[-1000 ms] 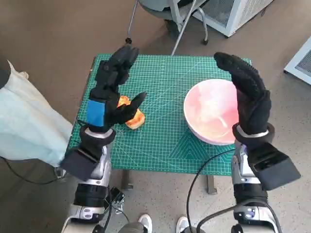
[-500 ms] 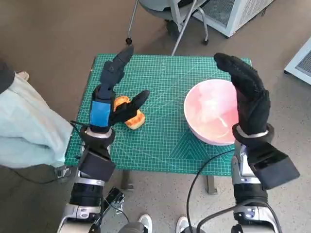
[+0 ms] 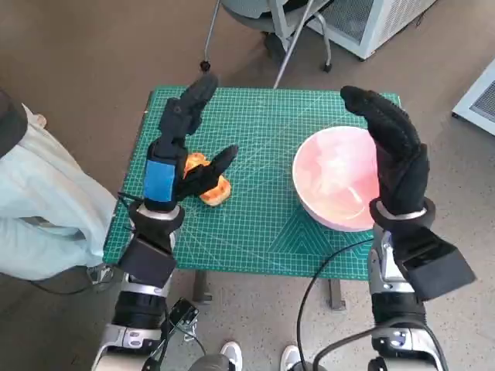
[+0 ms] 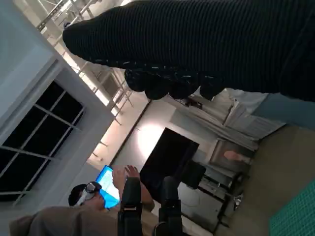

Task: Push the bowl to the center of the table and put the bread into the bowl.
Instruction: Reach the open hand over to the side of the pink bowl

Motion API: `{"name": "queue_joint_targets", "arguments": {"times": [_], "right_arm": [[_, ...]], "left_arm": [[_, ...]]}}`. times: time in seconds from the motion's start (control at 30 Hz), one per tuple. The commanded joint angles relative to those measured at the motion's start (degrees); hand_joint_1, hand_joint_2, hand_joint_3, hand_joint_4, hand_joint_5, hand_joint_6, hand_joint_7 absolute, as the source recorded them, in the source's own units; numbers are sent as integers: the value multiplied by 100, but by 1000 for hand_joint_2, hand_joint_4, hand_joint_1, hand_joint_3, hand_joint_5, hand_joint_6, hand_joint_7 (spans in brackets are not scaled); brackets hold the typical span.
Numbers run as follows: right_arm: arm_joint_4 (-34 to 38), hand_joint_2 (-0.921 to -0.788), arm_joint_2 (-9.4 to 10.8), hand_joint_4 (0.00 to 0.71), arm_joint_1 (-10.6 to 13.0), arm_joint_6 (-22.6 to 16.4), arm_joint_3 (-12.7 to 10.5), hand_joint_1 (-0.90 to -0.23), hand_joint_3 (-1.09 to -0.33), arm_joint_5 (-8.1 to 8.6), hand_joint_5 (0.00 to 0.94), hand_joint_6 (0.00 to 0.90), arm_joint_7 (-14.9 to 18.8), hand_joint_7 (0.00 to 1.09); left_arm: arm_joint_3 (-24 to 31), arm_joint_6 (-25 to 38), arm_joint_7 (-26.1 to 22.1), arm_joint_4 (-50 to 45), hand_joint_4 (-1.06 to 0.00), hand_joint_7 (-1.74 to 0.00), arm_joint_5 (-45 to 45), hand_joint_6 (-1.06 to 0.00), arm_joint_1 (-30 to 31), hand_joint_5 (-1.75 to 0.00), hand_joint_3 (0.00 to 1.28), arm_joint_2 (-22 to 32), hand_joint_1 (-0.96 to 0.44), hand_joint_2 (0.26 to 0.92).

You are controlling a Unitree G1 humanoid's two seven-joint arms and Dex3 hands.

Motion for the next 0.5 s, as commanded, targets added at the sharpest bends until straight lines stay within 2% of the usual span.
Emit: {"name": "queue_joint_targets", "arguments": {"times": [0.03, 0.2, 0.27, 0.33, 0.4, 0.5], "right_arm": [[92, -921, 29, 339, 105, -21, -38, -547, -795, 92, 0, 4, 25, 779], [212, -921, -114, 334, 125, -112, -192, -543, -792, 203, 0, 4, 61, 776], [420, -921, -244, 331, 94, -220, -340, -537, -795, 245, 0, 2, 49, 774], [730, -921, -385, 328, 23, -351, -530, -528, -805, 211, 0, 1, -75, 768], [1045, -921, -503, 324, -39, -488, -740, -520, -818, 76, 0, 0, -344, 763], [1545, -921, -650, 319, -135, -578, -1041, -505, -846, -194, 0, -1, -951, 750]], "left_arm": [[-46, -90, -35, 38, -402, -517, -54, -162, -50, -5, 236, 56, -329, 921], [-53, -71, -34, 51, -402, -521, -49, -160, -63, -5, 235, 70, -329, 921], [-48, -58, -41, 52, -401, -523, -66, -158, -60, -4, 235, 81, -329, 921], [-39, -50, -52, 55, -401, -524, -87, -157, -55, -4, 235, 96, -329, 921], [-30, -51, -65, 58, -401, -525, -107, -157, -47, -4, 235, 113, -330, 921], [-19, -65, -67, 61, -402, -527, -125, -156, -29, -4, 235, 137, -334, 921]]}}
